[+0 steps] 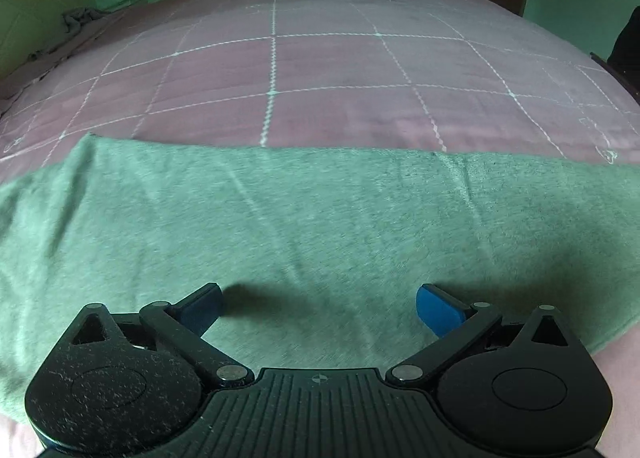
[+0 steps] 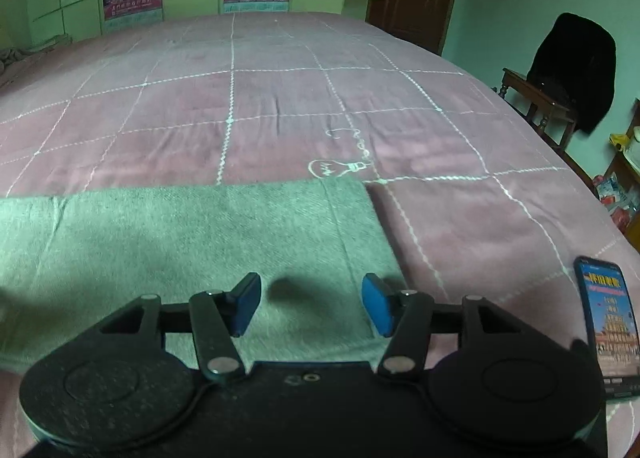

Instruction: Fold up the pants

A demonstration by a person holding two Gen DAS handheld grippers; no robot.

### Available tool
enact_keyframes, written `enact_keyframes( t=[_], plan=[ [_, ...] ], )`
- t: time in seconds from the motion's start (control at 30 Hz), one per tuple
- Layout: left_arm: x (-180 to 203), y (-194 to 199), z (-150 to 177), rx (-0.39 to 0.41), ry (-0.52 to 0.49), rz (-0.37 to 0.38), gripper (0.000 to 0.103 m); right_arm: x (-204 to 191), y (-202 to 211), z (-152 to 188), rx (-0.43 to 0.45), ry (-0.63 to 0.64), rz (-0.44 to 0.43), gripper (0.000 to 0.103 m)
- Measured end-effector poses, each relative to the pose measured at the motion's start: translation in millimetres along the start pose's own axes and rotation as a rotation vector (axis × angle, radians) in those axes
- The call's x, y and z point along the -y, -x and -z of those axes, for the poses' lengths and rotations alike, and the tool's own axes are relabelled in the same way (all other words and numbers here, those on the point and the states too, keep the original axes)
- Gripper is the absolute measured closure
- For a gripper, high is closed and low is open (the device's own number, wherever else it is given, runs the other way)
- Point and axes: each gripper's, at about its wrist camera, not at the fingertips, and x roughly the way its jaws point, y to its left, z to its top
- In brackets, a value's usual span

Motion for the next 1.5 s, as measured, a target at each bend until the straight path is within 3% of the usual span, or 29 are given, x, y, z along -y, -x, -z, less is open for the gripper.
enact_keyframes(
  t=[0.27, 0.3, 0.37, 0.4, 0.5, 0.57, 0.8, 0.87, 0.97, 1.1, 1.3, 1.5],
  plan=[
    [8.9, -19.3, -14.9, -0.019, 0.009, -0.012, 0.0, -4.1, -32.6, -18.3, -0.008, 0.036, 0.05, 0.045],
    [9.9, -20.6, -15.4, -0.02, 0.01, -0.014, 0.0, -4.3, -40.8, -18.4, -0.032, 0.051, 0.072, 0.042],
    [10.9, -21.4, -14.2, -0.016, 0.007, -0.018, 0.0, 2.2, -53.1, -18.4, -0.058, 0.032, 0.091, 0.021],
    [11.5, -20.6, -13.2, -0.012, 0.004, -0.018, 0.0, 10.0, -56.9, -18.8, -0.072, -0.014, 0.084, 0.021],
    [9.5, -18.4, -12.8, -0.016, -0.004, -0.009, 0.0, 23.1, -53.4, -18.5, -0.092, -0.102, 0.045, 0.025],
    [7.3, -14.8, -13.4, -0.025, 0.0, -0.003, 0.0, 20.5, -39.0, -16.2, -0.074, -0.079, 0.045, 0.039],
    [-4.4, 4.3, 5.4, -0.011, -0.013, 0.004, 0.0, 19.7, 17.5, -2.3, 0.02, -0.075, 0.018, 0.04],
    [-9.6, 8.3, 12.3, -0.014, -0.009, 0.008, 0.0, 13.9, 26.9, 0.7, 0.029, -0.058, -0.009, 0.045],
    [-11.4, 14.3, 23.0, -0.017, -0.014, 0.014, 0.0, 0.3, 25.9, 11.7, -0.01, -0.042, -0.049, 0.047],
    [-16.1, 24.1, 27.2, -0.02, -0.014, 0.024, 0.0, -15.0, 16.0, 23.0, -0.056, 0.021, -0.019, 0.047],
    [-33.8, 38.8, 32.7, 0.039, -0.029, -0.021, 0.0, 10.3, 33.1, 19.3, -0.073, -0.113, -0.026, 0.047],
    [-54.6, 31.5, 42.3, 0.001, 0.018, -0.011, 0.0, 41.0, 30.3, 33.6, -0.13, -0.354, -0.099, 0.047]
  ],
)
